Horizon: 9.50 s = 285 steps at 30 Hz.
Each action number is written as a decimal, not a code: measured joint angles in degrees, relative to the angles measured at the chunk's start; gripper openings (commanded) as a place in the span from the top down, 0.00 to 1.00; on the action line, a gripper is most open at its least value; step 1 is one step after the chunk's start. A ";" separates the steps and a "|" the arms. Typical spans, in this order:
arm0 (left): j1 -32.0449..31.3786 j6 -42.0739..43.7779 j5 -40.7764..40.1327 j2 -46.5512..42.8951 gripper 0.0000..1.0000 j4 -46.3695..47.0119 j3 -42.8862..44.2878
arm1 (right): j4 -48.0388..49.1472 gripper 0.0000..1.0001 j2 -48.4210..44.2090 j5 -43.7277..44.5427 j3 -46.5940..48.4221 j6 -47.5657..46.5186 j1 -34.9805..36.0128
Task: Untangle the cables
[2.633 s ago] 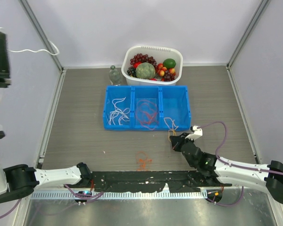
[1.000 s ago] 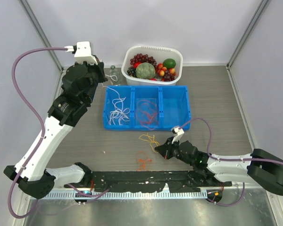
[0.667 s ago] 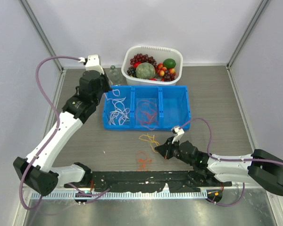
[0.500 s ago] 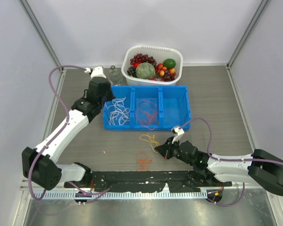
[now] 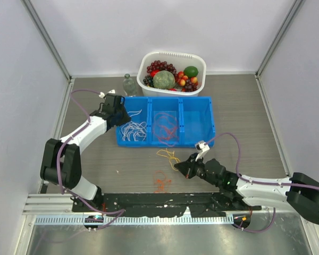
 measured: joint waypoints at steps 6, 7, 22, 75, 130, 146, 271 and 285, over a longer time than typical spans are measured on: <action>-0.07 0.00 2.16 0.96 0.74 0.44 0.02 | 0.00 0.99 -0.63 0.33 -0.02 -0.02 0.00; -0.07 0.07 2.78 0.96 0.64 0.46 0.02 | 0.02 0.99 -0.50 0.33 0.00 -0.02 0.00; -0.90 -0.39 16.33 -21.46 0.25 4.57 -3.93 | 0.42 0.99 5.44 -0.33 0.00 -0.28 0.00; -37.16 -4.42 2.01 -47.58 0.16 5.57 -33.22 | -39.78 0.72 -6.56 34.62 29.92 -7.69 -12.87; -48.61 -8.85 5.90 -25.51 0.71 10.43 -32.41 | -13.20 0.53 13.46 -4.09 9.79 -2.69 8.63; -48.76 -8.83 0.04 -21.27 0.73 7.74 -29.42 | -14.27 0.53 11.58 -2.58 9.84 -2.56 8.94; -49.42 -5.03 -8.59 -48.19 0.24 -6.56 -21.62 | -38.45 0.99 -11.69 30.53 37.64 -11.21 -2.08; -49.42 -6.38 -12.28 -57.64 0.21 -11.26 -21.62 | -39.21 0.99 8.26 23.32 52.37 -15.80 -11.58</action>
